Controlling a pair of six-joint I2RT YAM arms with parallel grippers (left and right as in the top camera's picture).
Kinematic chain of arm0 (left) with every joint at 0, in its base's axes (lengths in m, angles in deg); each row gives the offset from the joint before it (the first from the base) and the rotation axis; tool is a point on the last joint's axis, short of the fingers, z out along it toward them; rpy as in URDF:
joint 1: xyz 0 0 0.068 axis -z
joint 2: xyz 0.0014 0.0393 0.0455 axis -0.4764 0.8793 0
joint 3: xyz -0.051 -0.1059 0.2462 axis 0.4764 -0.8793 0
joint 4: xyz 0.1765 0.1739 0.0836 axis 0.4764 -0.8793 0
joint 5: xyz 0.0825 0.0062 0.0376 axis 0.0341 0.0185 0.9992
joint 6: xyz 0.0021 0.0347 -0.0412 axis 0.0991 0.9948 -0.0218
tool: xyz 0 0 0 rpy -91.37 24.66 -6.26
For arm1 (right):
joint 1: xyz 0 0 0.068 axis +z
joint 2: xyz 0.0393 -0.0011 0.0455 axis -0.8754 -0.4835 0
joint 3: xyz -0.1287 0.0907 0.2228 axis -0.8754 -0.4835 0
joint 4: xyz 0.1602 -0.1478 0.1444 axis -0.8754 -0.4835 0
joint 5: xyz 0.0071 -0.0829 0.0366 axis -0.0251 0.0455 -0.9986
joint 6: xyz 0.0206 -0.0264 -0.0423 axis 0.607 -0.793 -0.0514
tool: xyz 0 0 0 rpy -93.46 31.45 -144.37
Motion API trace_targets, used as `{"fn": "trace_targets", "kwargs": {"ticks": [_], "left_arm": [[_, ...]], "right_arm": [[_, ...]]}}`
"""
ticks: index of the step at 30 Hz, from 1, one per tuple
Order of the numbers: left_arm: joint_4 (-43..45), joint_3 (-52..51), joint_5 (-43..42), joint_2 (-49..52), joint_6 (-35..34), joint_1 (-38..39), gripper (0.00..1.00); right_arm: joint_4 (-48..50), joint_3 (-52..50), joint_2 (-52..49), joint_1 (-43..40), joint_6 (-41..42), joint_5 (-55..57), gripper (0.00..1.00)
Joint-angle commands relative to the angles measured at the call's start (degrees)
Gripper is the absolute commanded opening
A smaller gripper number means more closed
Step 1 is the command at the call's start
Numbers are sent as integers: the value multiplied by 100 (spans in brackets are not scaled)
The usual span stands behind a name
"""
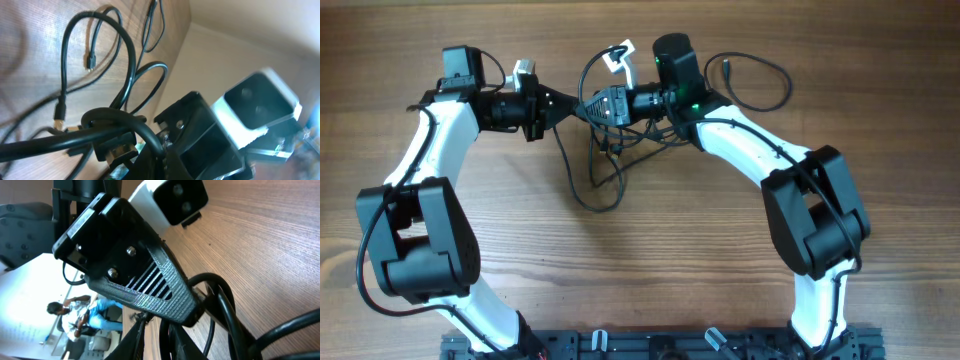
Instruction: Untangle cables
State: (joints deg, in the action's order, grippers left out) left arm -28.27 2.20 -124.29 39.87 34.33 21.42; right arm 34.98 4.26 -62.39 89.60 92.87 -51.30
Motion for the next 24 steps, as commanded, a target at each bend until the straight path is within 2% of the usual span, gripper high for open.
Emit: {"fn": "trace_targets", "kwargs": {"ticks": [1, 7, 10, 12, 15, 18, 24], "left_arm": [[-118, 15, 101, -15, 1580, 15, 4], [-527, 15, 94, -15, 2645, 15, 4], [-612, 15, -149, -15, 3711, 15, 4], [-719, 15, -424, -15, 4367, 15, 4], [-887, 15, -549, -15, 5235, 15, 4], [-1021, 15, -544, -15, 5925, 15, 4], [-1440, 15, -518, -15, 7178, 15, 4]], "right_arm": [[-44, 90, 46, -258, -131, -262, 20], [-890, 90, 46, -385, -1001, -262, 22], [-1191, 90, 46, -372, -966, -260, 22], [-1370, 90, 46, -363, -573, -264, 25], [-1541, 90, 46, -363, 557, -374, 31], [-1504, 90, 46, -356, 1467, -734, 29], [-1436, 90, 46, -358, 1473, -894, 28]]}}
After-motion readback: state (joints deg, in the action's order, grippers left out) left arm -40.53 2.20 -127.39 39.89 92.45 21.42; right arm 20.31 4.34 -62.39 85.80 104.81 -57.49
